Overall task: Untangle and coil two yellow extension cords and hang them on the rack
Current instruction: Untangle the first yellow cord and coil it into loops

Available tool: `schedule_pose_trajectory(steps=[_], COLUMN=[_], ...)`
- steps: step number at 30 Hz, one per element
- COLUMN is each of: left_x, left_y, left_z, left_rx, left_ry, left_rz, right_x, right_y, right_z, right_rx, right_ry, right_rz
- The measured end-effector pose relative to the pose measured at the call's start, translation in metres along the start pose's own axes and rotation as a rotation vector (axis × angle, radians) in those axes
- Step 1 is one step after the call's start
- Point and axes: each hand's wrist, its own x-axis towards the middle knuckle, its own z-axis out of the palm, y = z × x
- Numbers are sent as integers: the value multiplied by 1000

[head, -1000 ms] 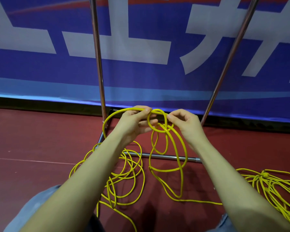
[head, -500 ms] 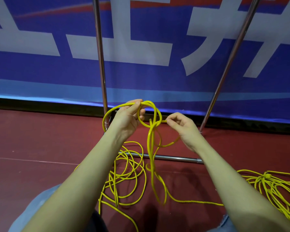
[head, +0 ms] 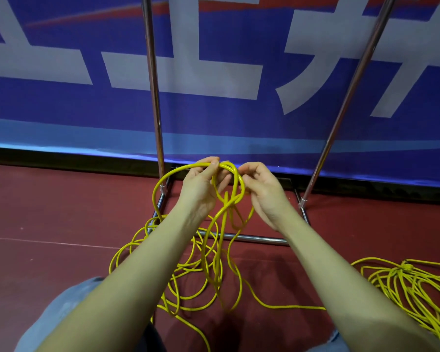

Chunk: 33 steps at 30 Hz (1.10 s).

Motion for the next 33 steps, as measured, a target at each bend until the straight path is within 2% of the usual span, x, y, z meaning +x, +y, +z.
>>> schedule_pose_trajectory(steps=[3, 7, 9, 11, 14, 21, 24, 27, 30, 33], left_x=[1, 4, 6, 6, 4, 2, 2, 2, 3, 4], left_y=[7, 17, 19, 18, 13, 3, 4, 6, 10, 12], left_z=[0, -1, -2, -4, -3, 1, 1, 3, 3, 1], left_rx=[-68, -129, -137, -103, -56, -60, -108, -171, -212, -166], left_ry=[20, 60, 73, 81, 85, 108, 131, 144, 169, 149], left_rz=[-13, 7, 24, 37, 52, 63, 78, 63, 63, 71], right_x=[6, 2, 2, 5, 10, 4, 4, 5, 3, 5], right_y=[7, 18, 20, 18, 5, 4, 5, 15, 16, 7], right_z=[-20, -36, -34, -33, -32, -12, -12, -18, -20, -22], right_rx=[-193, -301, -222, -38, 129, -20, -73, -129, 43, 248], right_ry=[54, -23, 24, 99, 121, -12, 51, 114, 151, 222], right_rz=[1, 114, 107, 69, 31, 12, 16, 156, 264, 200])
